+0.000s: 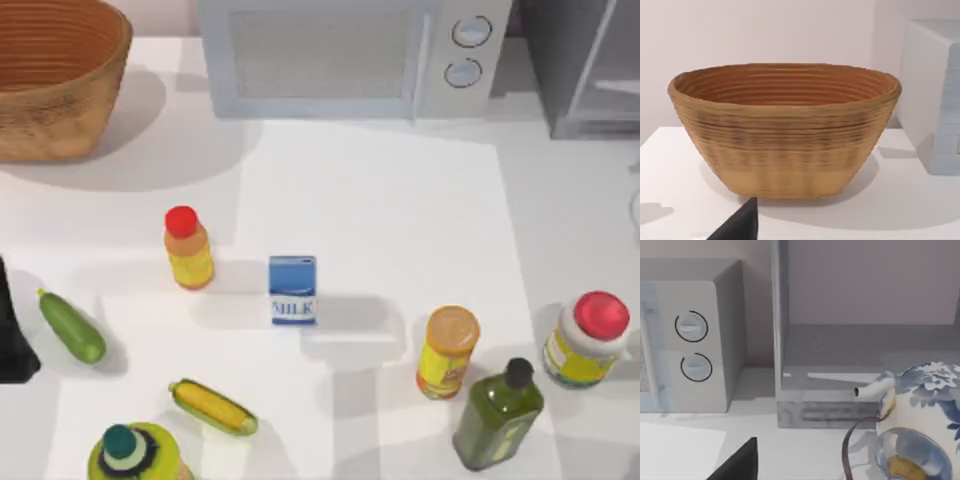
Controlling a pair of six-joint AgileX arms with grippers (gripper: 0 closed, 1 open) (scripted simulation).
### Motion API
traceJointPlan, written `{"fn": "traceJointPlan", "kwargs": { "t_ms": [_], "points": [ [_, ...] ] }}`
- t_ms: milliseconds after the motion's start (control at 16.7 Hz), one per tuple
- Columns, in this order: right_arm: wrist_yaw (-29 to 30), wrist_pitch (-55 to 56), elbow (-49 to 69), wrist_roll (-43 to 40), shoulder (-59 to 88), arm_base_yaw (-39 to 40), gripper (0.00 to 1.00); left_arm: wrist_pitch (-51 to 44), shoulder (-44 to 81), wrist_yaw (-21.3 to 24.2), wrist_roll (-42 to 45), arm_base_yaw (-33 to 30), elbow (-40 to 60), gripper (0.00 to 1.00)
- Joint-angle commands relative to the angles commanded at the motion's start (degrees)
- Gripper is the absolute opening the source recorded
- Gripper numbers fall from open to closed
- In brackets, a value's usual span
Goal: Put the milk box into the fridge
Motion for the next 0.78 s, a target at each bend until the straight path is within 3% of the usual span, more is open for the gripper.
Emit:
{"fn": "traceJointPlan", "kwargs": {
  "t_ms": [360,780],
  "points": [
    [2.4,1.6,2.5,0.9,5.0,2.8,1.0,0.0,0.0,0.0,0.0,0.0,0.0,1.0],
    [15.0,10.3,15.7,6.1,30.4,17.1,1.0,0.0,0.0,0.0,0.0,0.0,0.0,1.0]
  ]
}}
